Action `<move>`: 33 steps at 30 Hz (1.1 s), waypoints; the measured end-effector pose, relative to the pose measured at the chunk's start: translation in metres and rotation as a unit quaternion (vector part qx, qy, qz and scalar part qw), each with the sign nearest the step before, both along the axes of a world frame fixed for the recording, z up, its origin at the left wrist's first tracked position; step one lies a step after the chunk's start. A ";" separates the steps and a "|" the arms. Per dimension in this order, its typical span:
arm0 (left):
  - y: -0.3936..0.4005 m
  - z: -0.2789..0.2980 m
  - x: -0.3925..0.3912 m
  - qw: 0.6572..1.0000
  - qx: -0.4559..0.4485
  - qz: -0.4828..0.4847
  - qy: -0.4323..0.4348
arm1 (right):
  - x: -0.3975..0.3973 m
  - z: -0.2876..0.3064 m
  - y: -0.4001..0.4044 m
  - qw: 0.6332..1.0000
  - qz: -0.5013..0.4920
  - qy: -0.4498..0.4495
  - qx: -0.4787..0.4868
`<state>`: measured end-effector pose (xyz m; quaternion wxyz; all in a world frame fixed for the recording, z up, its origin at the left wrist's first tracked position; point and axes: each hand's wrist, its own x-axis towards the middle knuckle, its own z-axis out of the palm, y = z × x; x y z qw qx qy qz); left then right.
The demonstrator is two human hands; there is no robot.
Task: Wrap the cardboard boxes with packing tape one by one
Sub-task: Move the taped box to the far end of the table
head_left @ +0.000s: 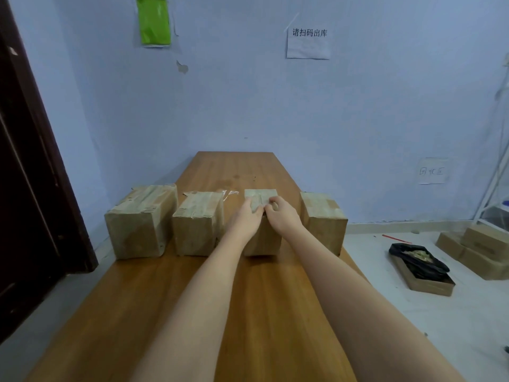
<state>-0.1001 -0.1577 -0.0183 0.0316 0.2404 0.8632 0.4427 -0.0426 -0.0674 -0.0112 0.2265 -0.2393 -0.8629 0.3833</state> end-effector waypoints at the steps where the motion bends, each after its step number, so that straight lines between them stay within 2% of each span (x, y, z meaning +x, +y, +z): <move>1: 0.003 -0.004 -0.002 1.000 -0.009 0.000 0.006 | -0.002 -0.004 0.003 1.000 -0.001 -0.004 -0.001; 5: 0.005 -0.011 0.000 0.997 -0.065 0.012 0.049 | -0.003 -0.015 0.003 0.999 -0.013 -0.026 0.035; 8: -0.002 -0.001 0.009 0.981 -0.135 0.045 0.130 | -0.005 -0.004 -0.003 0.984 -0.071 -0.059 0.155; 12: -0.022 0.027 0.005 0.920 -0.169 0.139 0.326 | -0.013 0.019 -0.019 0.955 -0.074 -0.012 0.288; 14: -0.039 0.040 -0.007 0.891 -0.231 0.163 0.355 | -0.019 0.028 -0.033 0.951 -0.036 0.008 0.306; 17: -0.068 0.046 -0.025 0.896 -0.295 0.192 0.269 | -0.032 0.030 -0.063 0.960 0.031 0.011 0.278; 21: -0.095 0.032 -0.036 0.913 -0.312 0.185 0.186 | -0.052 0.017 -0.105 0.979 0.088 -0.021 0.185; 24: -0.104 0.021 -0.040 0.938 -0.273 0.170 0.130 | -0.063 0.006 -0.113 0.990 0.082 -0.065 0.098; 27: -0.108 0.013 -0.045 0.958 -0.223 0.154 0.093 | -0.070 -0.003 -0.111 0.992 0.095 -0.073 0.048; 30: -0.111 0.011 -0.049 0.969 -0.182 0.146 0.081 | -0.073 -0.006 -0.113 0.993 0.108 -0.058 -0.001; 33: -0.115 0.013 -0.046 0.969 -0.179 0.143 0.093 | -0.069 -0.001 -0.114 0.993 0.100 -0.053 -0.029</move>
